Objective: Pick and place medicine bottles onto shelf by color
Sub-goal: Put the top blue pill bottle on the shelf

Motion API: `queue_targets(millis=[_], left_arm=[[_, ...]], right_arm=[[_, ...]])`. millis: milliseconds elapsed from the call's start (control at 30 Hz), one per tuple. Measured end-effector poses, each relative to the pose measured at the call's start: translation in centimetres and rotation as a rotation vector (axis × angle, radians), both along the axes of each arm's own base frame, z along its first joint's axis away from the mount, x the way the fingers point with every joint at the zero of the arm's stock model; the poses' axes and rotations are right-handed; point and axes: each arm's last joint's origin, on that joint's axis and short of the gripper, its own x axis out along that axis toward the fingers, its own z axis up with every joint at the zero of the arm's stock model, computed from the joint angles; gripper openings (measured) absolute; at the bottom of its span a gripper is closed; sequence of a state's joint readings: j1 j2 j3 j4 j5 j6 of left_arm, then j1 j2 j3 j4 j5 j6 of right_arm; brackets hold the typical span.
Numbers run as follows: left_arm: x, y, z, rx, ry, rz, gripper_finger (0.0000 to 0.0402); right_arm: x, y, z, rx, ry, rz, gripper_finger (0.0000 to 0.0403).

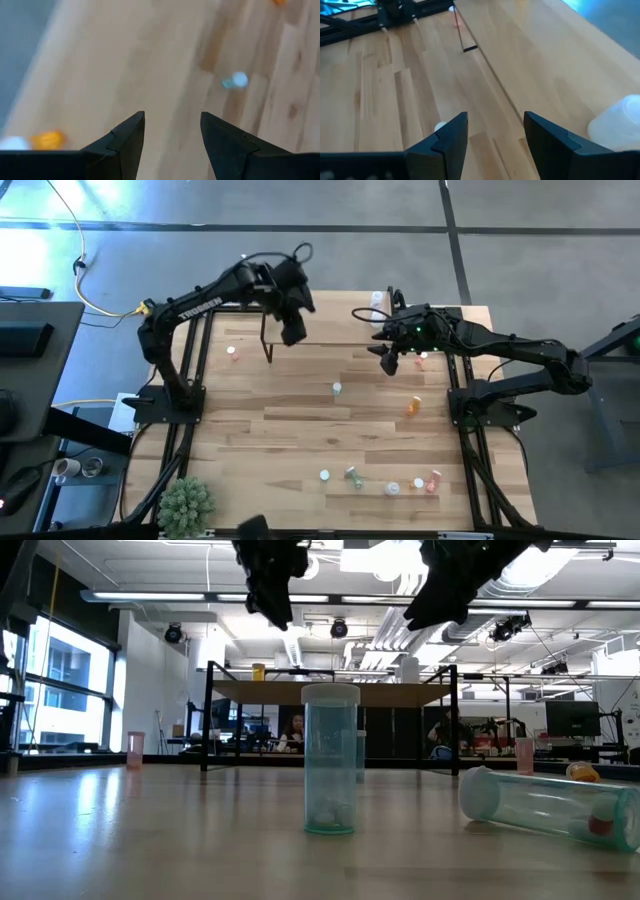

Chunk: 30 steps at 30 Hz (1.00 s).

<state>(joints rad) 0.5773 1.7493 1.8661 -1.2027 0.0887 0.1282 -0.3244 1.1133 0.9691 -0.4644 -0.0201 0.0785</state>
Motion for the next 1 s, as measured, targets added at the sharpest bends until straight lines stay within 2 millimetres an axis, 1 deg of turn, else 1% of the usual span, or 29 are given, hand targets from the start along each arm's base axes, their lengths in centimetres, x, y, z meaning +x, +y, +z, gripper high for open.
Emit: queue_targets(millis=[67,167,233,300,400,600,767,900,1000], left_arm=[[0.6,-1.1,-0.8,0.004,-0.027,-0.017,0.0184],[1.0,-2.5,-2.6,-0.010,-0.034,-0.039,0.0184],[1.2,-3.6,-3.2,-0.007,-0.069,-0.047,0.0184],[0.8,-4.7,-3.7,-0.014,-0.086,-0.051,0.0184],[0.8,-6.4,-4.4,-0.012,-0.130,-0.074,0.0184],[0.1,-9.0,-5.4,-0.009,-0.219,-0.103,0.0184],[-0.5,-11.0,-7.1,-0.012,-0.274,-0.120,0.0184],[-1.0,-12.2,-8.9,-0.030,-0.304,-0.124,0.0184],[-1.6,-13.0,-10.1,-0.047,-0.296,-0.126,0.0184]], right_arm=[[0.0,0.1,-0.1,0.012,0.004,0.018,0.0184],[0.0,0.2,-0.1,0.023,0.004,0.043,0.0184],[0.0,0.2,-0.1,0.031,0.005,0.054,0.0184],[0.0,0.2,-0.1,0.022,0.009,0.063,0.0184],[0.0,0.2,-0.1,-0.002,0.017,0.082,0.0184],[0.0,0.2,-0.1,-0.002,0.017,0.082,0.0184],[0.0,0.2,-0.1,-0.007,0.018,0.082,0.0184],[0.0,0.2,-0.1,0.000,0.017,0.083,0.0184],[-0.1,0.4,-0.2,0.006,0.026,0.091,0.0184]])
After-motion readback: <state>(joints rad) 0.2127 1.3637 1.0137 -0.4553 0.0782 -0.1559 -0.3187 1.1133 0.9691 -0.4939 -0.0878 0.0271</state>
